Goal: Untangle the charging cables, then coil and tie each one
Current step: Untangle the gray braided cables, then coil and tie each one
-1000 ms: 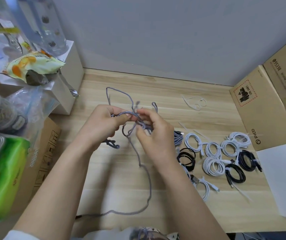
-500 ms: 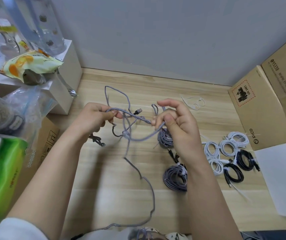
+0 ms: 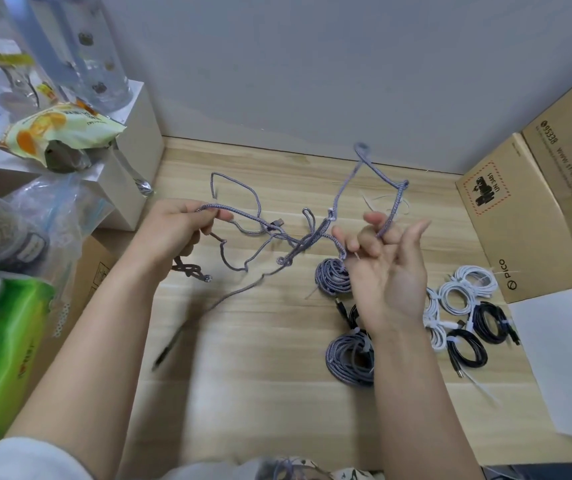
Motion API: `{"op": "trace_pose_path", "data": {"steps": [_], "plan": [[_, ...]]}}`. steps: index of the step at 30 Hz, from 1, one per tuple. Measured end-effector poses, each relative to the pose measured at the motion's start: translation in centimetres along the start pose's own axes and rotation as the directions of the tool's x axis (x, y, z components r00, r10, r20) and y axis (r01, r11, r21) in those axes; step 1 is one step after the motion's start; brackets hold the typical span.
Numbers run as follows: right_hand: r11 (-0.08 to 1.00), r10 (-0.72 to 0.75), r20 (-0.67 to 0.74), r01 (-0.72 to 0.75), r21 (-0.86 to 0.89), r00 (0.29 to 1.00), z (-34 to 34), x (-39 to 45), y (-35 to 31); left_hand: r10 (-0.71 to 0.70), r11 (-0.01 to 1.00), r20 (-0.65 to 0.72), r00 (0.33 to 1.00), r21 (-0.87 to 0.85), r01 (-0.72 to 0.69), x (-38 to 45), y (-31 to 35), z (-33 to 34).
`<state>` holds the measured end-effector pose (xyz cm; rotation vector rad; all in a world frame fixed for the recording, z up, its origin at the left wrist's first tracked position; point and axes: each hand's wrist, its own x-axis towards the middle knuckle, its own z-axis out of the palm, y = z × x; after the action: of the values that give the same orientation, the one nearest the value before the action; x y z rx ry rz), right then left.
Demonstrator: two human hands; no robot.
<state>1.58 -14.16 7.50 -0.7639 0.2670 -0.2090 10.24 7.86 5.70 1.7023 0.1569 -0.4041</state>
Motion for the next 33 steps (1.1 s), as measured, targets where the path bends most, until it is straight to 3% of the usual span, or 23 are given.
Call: {"op": "trace_pose_path", "data": {"steps": [5, 11, 16, 19, 21, 23, 25, 28, 31, 33], "plan": [[0.923, -0.130, -0.148, 0.065, -0.379, 0.980, -0.6, 0.8, 0.7, 0.095, 0.984, 0.089, 0.992, 0.141, -0.107, -1.1, 1.2, 0.1], [0.816, -0.258, -0.136, 0.140, -0.560, 0.956, -0.2, 0.6, 1.0, 0.070, 0.992, 0.137, 0.988, 0.096, -0.083, -1.8, 1.7, -0.1], [0.639, -0.359, -0.148, 0.127, -0.758, 0.921, 0.1, 0.8, 2.3, 0.147, 0.986, 0.157, 0.977, 0.059, -0.158, -3.4, 2.8, 1.4], [0.560, -0.299, -0.161, 0.037, -0.827, 0.941, -0.1, 0.9, 3.6, 0.182, 0.982, 0.171, 0.968, 0.018, -0.187, -4.0, 3.4, 2.4], [0.563, -0.240, -0.175, -0.010, -0.826, 0.955, -0.3, 0.9, 4.1, 0.173, 0.985, 0.122, 0.977, -0.005, -0.174, -4.0, 3.5, 3.0], [0.692, -0.109, -0.275, -0.125, -0.711, 0.955, -0.8, 0.8, 4.5, 0.159, 0.987, 0.052, 0.986, -0.026, -0.157, -3.9, 3.5, 3.5], [0.818, 0.137, -0.351, -0.306, -0.487, 0.926, -1.2, 0.6, 5.2, 0.141, 0.989, -0.016, 0.990, -0.035, -0.142, -3.6, 3.3, 3.6], [0.744, 0.395, -0.278, -0.482, -0.462, 0.876, -1.7, -0.1, 6.2, 0.118, 0.992, -0.044, 0.992, -0.039, -0.120, -3.5, 3.0, 3.5], [0.715, 0.449, -0.205, -0.488, -0.502, 0.869, -1.7, -0.5, 6.7, 0.109, 0.994, -0.047, 0.993, -0.022, -0.110, -3.3, 2.8, 2.9], [0.761, 0.460, -0.144, -0.473, -0.444, 0.876, -1.6, -0.2, 6.9, 0.095, 0.995, -0.045, 0.994, -0.018, -0.096, -3.3, 2.6, 2.6]]}}
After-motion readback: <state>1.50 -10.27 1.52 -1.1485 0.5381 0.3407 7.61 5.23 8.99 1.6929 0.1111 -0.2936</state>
